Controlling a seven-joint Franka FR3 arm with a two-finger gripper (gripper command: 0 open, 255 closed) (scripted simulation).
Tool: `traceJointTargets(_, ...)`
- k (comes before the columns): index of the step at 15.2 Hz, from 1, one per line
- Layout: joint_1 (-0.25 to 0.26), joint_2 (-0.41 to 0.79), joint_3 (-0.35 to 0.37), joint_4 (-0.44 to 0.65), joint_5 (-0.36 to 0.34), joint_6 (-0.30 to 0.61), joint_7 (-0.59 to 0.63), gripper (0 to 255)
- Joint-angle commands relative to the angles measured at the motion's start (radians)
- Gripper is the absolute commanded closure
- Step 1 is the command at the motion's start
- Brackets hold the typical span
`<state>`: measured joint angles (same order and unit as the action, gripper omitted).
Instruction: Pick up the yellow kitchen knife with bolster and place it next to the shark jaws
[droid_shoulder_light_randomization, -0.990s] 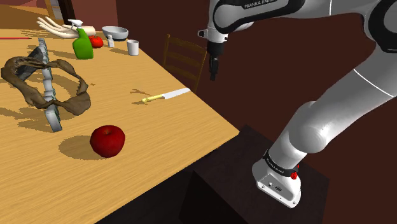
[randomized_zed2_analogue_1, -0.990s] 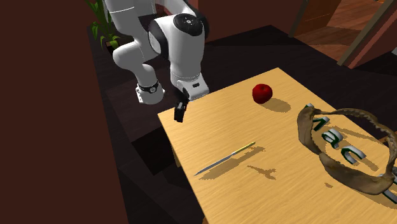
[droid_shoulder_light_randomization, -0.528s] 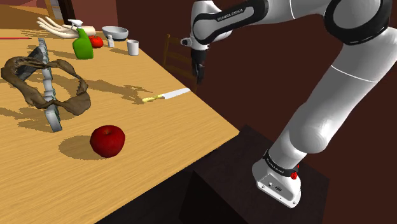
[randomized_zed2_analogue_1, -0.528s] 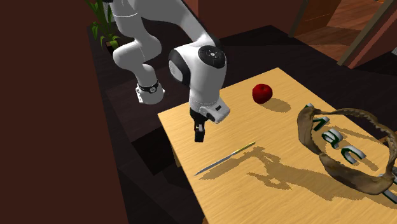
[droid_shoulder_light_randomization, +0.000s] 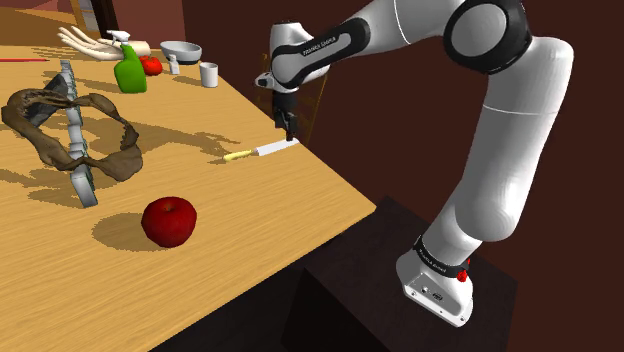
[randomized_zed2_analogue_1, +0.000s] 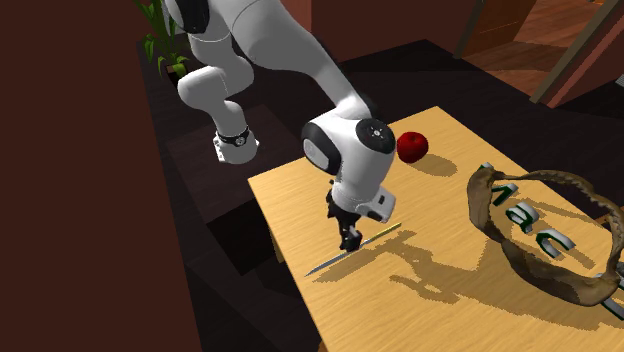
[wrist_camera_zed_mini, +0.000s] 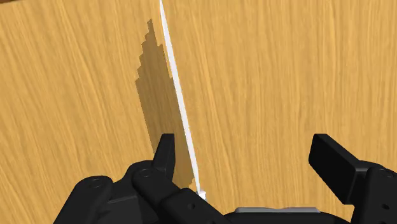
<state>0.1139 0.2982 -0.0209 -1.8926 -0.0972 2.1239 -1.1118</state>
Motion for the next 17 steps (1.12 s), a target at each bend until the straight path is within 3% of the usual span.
traceJointTargets(1, 0.007, 0.069, 0.015, 0.062, -0.006, 0.011, -0.044, 0)
traceJointTargets(5, 0.018, 0.184, 0.038, 0.169, -0.02, 0.027, -0.115, 0)
traceJointTargets(12, 0.014, 0.235, 0.034, 0.14, -0.025, 0.107, -0.111, 0)
traceJointTargets(17, 0.014, 0.235, 0.034, 0.14, -0.025, 0.107, -0.111, 0)
